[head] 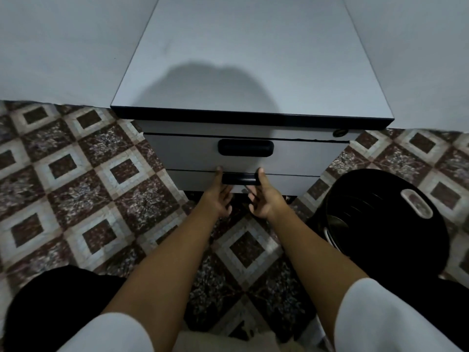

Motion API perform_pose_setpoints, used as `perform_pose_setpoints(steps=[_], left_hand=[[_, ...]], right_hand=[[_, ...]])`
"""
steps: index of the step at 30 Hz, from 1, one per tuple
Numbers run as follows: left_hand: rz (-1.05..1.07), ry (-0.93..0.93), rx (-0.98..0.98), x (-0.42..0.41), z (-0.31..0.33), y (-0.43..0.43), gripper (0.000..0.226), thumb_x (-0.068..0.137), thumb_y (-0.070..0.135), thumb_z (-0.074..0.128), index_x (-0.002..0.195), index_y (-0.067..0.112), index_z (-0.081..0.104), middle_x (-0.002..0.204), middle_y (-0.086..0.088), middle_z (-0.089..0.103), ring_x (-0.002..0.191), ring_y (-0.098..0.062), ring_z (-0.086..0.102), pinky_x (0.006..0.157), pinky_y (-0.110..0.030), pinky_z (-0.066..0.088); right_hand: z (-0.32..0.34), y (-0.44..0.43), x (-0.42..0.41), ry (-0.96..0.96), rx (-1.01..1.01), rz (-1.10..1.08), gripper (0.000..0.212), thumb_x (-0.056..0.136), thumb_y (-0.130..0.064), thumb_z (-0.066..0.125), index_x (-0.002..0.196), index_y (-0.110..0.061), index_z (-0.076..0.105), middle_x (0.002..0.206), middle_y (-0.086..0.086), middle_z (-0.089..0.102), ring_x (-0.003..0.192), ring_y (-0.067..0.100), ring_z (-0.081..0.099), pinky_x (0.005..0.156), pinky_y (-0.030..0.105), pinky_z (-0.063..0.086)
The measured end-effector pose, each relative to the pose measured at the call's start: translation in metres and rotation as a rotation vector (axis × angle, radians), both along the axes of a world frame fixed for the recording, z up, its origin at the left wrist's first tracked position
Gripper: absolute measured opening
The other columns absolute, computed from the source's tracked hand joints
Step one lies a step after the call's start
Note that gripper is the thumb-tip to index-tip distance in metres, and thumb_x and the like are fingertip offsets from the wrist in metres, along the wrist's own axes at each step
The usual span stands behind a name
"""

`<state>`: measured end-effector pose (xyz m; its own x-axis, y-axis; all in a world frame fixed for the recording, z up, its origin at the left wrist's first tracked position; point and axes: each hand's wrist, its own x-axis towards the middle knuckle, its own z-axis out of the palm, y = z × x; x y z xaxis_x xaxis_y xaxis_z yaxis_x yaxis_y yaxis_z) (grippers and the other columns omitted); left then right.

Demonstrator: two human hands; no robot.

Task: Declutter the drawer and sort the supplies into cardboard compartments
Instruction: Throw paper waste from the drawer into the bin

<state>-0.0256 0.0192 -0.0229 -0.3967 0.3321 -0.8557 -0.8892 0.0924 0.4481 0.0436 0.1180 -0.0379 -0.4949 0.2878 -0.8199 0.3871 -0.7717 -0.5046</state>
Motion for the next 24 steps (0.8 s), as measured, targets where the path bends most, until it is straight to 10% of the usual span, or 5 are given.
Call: perform_pose_setpoints(steps=[3, 7, 12, 18, 24], left_hand=[[-0.081, 0.031, -0.087, 0.0, 0.001, 0.002, 0.071, 0.078, 0.077, 0.04, 0.106, 0.017, 0.064, 0.105, 0.009, 0.058, 0.088, -0.012, 0.046, 0.09, -0.033, 0.031], [-0.137, 0.049, -0.125, 0.004, 0.009, 0.003, 0.082, 0.081, 0.076, 0.035, 0.131, 0.012, 0.051, 0.131, 0.0, 0.055, 0.128, -0.022, 0.042, 0.1, -0.036, 0.029], [-0.262, 0.306, -0.255, 0.002, 0.005, 0.001, 0.079, 0.089, 0.069, 0.022, 0.131, 0.007, 0.049, 0.121, -0.014, 0.059, 0.091, -0.022, 0.057, 0.083, -0.032, 0.042], [-0.734, 1.56, -0.8, -0.016, -0.012, -0.034, 0.036, 0.094, 0.032, 0.045, 0.102, 0.0, 0.059, 0.106, -0.022, 0.06, 0.099, -0.039, 0.056, 0.084, -0.045, 0.048], [-1.07, 1.566, -0.795, -0.028, -0.024, -0.038, 0.043, 0.097, 0.032, 0.042, 0.132, 0.008, 0.049, 0.133, -0.016, 0.048, 0.124, -0.034, 0.043, 0.108, -0.042, 0.027]], right_hand=[[0.0, 0.0, 0.001, -0.03, 0.01, 0.04, 0.08, 0.076, -0.074, 0.048, 0.132, -0.016, 0.051, 0.132, -0.005, 0.055, 0.12, 0.014, 0.044, 0.092, 0.031, 0.027], [0.002, -0.002, 0.001, -0.109, 0.044, 0.031, 0.081, 0.074, -0.076, 0.05, 0.127, -0.014, 0.053, 0.112, -0.002, 0.06, 0.105, 0.015, 0.049, 0.084, 0.033, 0.034], [0.015, 0.0, 0.01, -0.144, 0.132, 0.15, 0.06, 0.087, -0.065, 0.043, 0.116, -0.014, 0.052, 0.106, 0.006, 0.064, 0.103, 0.022, 0.057, 0.083, 0.037, 0.044], [0.032, 0.016, 0.034, -0.23, 1.481, 0.618, 0.03, 0.096, -0.023, 0.045, 0.114, -0.005, 0.061, 0.103, 0.015, 0.064, 0.097, 0.031, 0.058, 0.076, 0.035, 0.045], [0.015, 0.035, 0.025, -0.27, 1.617, 1.073, 0.039, 0.098, -0.03, 0.038, 0.129, -0.012, 0.051, 0.128, 0.012, 0.052, 0.119, 0.031, 0.046, 0.106, 0.043, 0.03]])
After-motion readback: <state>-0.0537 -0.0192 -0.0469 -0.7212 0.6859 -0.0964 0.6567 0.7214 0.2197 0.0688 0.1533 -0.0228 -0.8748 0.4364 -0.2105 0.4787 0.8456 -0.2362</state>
